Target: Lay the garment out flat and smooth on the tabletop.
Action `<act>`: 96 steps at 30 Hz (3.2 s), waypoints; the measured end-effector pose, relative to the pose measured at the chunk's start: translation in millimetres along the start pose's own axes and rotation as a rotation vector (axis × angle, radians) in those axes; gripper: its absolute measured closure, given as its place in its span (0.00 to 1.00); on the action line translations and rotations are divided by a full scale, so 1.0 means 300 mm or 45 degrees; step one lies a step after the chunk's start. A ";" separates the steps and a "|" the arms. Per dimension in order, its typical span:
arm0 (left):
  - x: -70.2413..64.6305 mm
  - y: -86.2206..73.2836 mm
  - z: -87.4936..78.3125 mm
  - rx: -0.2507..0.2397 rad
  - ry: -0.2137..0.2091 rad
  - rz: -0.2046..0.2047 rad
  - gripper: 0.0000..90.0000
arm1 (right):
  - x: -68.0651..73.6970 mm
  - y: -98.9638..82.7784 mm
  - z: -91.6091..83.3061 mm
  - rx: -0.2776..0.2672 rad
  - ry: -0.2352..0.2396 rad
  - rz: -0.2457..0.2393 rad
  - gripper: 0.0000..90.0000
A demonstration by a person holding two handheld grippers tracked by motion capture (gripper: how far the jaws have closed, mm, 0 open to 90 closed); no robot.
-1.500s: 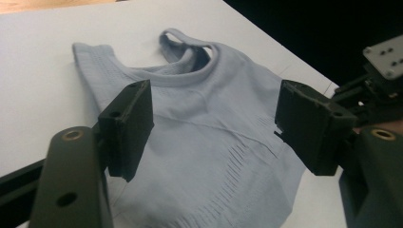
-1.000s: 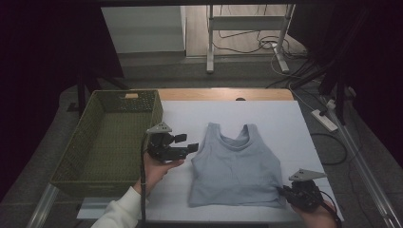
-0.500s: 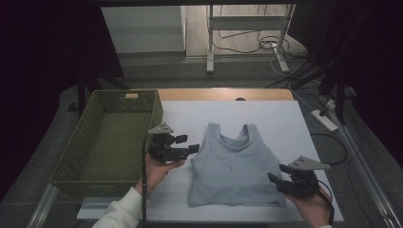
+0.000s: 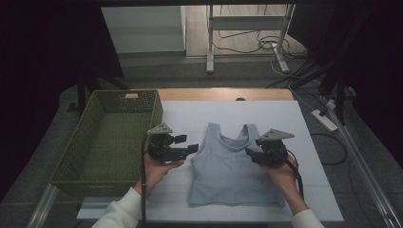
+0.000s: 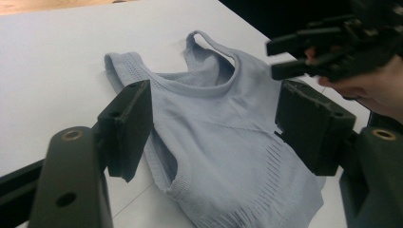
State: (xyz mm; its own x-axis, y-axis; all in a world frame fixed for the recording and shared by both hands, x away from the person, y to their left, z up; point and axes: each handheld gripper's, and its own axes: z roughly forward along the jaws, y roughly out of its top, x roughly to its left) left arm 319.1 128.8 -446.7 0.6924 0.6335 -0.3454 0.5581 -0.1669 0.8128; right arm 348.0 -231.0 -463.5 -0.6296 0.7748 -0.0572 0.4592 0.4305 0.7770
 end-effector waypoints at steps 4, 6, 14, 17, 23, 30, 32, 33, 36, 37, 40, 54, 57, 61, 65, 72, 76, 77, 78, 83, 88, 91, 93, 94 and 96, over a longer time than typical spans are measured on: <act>-0.003 0.001 0.005 -0.001 -0.001 0.006 0.33 | -0.042 0.037 0.068 0.007 -0.029 0.000 0.50; -0.005 0.003 0.008 0.002 -0.004 0.009 0.33 | -0.060 0.051 0.095 0.007 -0.044 0.009 0.50; -0.008 0.002 0.008 0.002 -0.004 0.015 0.32 | -0.125 0.098 0.182 0.016 -0.068 0.042 0.51; -0.003 0.001 0.003 -0.003 -0.002 0.010 0.32 | -0.145 0.100 0.192 0.020 -0.070 0.064 0.51; -0.005 -0.001 0.004 0.001 -0.001 0.012 0.32 | -0.188 0.089 0.193 0.022 -0.089 0.119 0.51; -0.005 -0.003 0.010 0.007 -0.002 0.010 0.32 | -0.221 0.069 0.200 0.052 -0.108 0.145 0.51; -0.006 -0.004 0.011 0.009 -0.002 0.012 0.32 | -0.229 0.066 0.204 0.051 -0.111 0.158 0.51; -0.006 -0.004 0.010 0.009 -0.002 0.013 0.32 | -0.233 0.065 0.206 0.051 -0.112 0.159 0.51; -0.005 -0.004 0.008 0.008 -0.001 0.014 0.32 | -0.241 0.060 0.216 0.065 -0.118 0.163 0.51; -0.004 -0.004 0.006 0.008 0.000 0.013 0.32 | -0.244 0.058 0.221 0.068 -0.116 0.164 0.51; -0.002 -0.006 0.004 0.005 0.002 0.008 0.32 | -0.250 0.052 0.235 0.081 -0.113 0.164 0.51; -0.001 -0.009 0.003 0.000 0.008 0.010 0.32 | -0.253 0.026 0.327 0.201 -0.085 0.127 0.52; 0.002 -0.011 0.004 0.001 0.009 0.007 0.32 | -0.255 0.024 0.339 0.189 -0.070 0.132 0.56; 0.003 -0.011 0.004 0.000 0.010 0.005 0.32 | -0.250 0.027 0.346 0.169 -0.057 0.108 0.68; 0.001 -0.011 0.002 -0.001 0.010 0.011 0.32 | -0.243 0.032 0.344 0.155 -0.105 0.063 0.89; 0.004 -0.011 -0.002 -0.006 0.012 0.010 0.32 | -0.271 0.049 0.288 0.004 -0.193 0.135 0.92; 0.004 -0.011 -0.005 -0.009 0.013 0.010 0.32 | -0.294 0.046 0.267 -0.030 -0.268 0.178 0.92; 0.004 -0.010 -0.006 -0.008 0.014 0.010 0.32 | -0.298 0.043 0.266 -0.030 -0.276 0.189 0.92; 0.004 -0.011 -0.006 -0.008 0.014 0.009 0.32 | -0.302 0.040 0.268 -0.025 -0.284 0.199 0.92; 0.006 -0.011 -0.007 -0.009 0.017 0.008 0.32 | -0.314 0.018 0.295 0.038 -0.273 0.225 0.91; 0.005 -0.011 -0.006 -0.007 0.017 0.010 0.32 | -0.305 0.019 0.306 0.029 -0.209 0.214 0.89; 0.003 -0.012 -0.004 -0.007 0.017 0.012 0.32 | -0.297 0.027 0.303 0.024 -0.198 0.202 0.81; 0.002 -0.011 -0.003 -0.005 0.017 0.014 0.32 | -0.300 0.026 0.303 0.045 -0.201 0.224 0.67; 0.002 -0.011 -0.004 -0.006 0.016 0.014 0.32 | -0.300 0.027 0.297 0.043 -0.209 0.232 0.63; 0.003 -0.010 -0.005 -0.009 0.015 0.012 0.32 | -0.291 0.041 0.272 0.023 -0.212 0.227 0.56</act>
State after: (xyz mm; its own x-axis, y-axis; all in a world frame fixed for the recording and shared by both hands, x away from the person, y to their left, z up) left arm 317.3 130.8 -448.8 0.6924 0.6406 -0.3320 0.5480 -0.1676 0.8195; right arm 459.7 -255.4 -500.0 -0.4264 0.9042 -0.0237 0.5660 0.2872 0.7728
